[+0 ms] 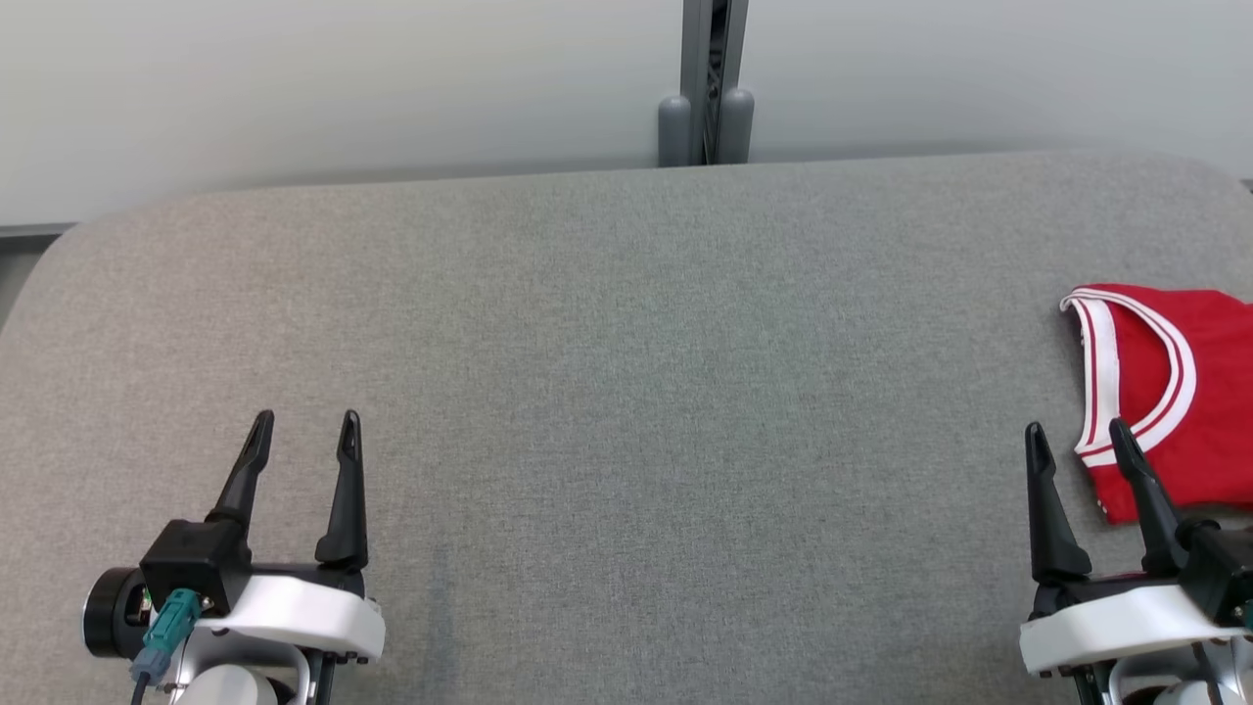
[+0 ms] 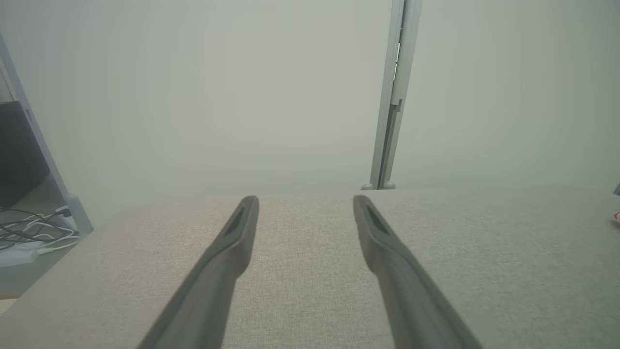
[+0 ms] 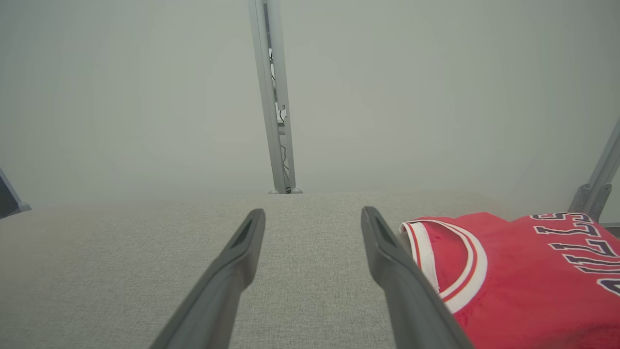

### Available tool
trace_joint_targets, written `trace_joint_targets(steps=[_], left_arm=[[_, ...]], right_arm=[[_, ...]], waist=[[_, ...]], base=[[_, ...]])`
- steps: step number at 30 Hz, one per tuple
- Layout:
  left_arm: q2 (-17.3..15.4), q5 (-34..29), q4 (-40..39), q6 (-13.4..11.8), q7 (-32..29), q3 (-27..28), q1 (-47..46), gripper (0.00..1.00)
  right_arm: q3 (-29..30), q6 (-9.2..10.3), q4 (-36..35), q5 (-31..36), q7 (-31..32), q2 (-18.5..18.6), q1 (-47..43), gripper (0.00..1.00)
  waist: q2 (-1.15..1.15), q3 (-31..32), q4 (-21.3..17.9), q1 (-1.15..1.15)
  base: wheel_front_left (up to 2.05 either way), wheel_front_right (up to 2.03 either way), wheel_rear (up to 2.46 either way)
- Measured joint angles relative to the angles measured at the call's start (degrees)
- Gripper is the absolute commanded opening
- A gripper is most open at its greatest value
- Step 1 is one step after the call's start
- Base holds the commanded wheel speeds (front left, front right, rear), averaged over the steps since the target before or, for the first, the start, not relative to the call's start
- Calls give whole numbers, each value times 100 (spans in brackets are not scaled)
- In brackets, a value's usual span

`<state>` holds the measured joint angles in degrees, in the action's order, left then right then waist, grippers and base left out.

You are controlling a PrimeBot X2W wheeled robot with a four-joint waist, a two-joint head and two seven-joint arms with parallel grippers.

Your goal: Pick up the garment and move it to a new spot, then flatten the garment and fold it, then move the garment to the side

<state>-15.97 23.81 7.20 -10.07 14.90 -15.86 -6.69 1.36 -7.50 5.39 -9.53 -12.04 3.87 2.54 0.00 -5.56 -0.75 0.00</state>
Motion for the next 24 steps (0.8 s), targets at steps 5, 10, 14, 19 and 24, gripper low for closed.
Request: trace_joint_targets(steps=[5, 10, 14, 19, 24], left_arm=[[-30, 24, 64, 21, 1, -41, 169, 100], [-55, 43, 73, 25, -26, -73, 243, 100], [-73, 58, 87, 25, -34, -83, 250, 100], [-70, 94, 79, 7, -60, -99, 263, 100], [-73, 100, 60, -18, -76, -109, 263, 100]], right_arm=[[34, 0, -229, 57, 156, -47, -271, 100], [65, 1, -427, 62, 300, -69, -407, 100], [74, 1, -495, 62, 326, -78, -436, 100], [66, 1, -533, 60, 356, -90, -514, 100], [49, 1, -554, 58, 368, -94, -522, 100]], waist=[[0, 227, 27, 0], [0, 286, 27, 0], [0, 298, 24, 0], [0, 307, 6, 0], [0, 306, -2, 0]], base=[[0, 0, 0], [0, 0, 0], [0, 0, 0], [0, 0, 0], [0, 0, 0]])
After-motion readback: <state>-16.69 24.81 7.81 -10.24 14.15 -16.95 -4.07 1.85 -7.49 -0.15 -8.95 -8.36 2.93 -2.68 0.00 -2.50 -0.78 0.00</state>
